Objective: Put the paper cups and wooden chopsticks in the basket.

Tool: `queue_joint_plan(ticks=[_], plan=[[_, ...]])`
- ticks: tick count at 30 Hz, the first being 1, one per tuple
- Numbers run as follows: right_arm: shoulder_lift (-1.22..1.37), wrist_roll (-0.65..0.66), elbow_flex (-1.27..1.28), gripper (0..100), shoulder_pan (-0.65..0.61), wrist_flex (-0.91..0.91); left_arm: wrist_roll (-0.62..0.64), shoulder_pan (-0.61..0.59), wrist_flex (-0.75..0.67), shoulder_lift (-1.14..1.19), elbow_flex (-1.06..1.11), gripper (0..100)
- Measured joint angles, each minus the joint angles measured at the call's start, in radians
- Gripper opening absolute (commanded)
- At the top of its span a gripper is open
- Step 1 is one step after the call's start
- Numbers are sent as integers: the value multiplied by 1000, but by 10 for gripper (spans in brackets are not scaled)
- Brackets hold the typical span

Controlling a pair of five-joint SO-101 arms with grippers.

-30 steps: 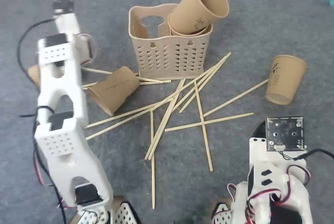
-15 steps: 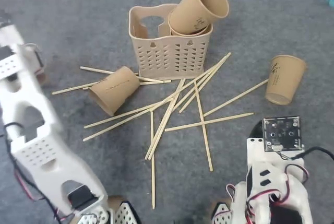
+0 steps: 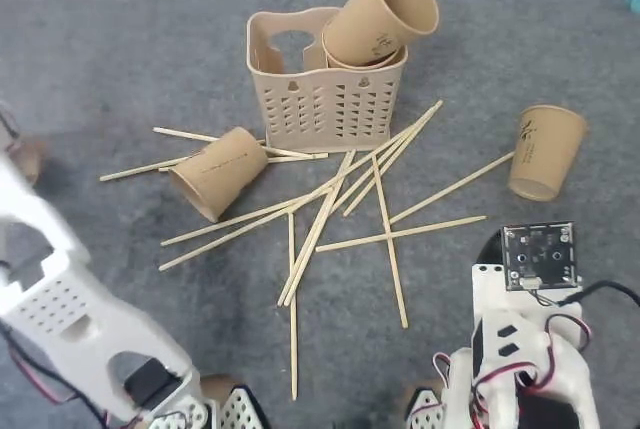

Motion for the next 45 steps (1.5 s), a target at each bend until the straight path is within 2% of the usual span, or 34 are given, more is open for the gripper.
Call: queue_joint_plan(ticks=[4,10,13,19,25,31,36,45], plan=[[0,0,0,8,-2,-29,0,-5,0,0,0,23],[117,0,0,8,-2,-110,0,-5,-20,0,0,171],[236,-3,-12,8,-2,-160,-2,-8,-41,0,0,181],[463,-138,-238,8,-89,-227,-3,-23,-48,0,0,181],[746,-365,-529,8,-195,-269,-3,-32,-49,75,-64,181],[1051,-555,-617,8,-305,-400,-3,-61,-49,190,-170,180],[1181,-594,-617,8,-381,-511,0,-72,-51,242,-209,180],[1306,-597,-617,8,-385,-701,0,-75,-51,255,-213,180]])
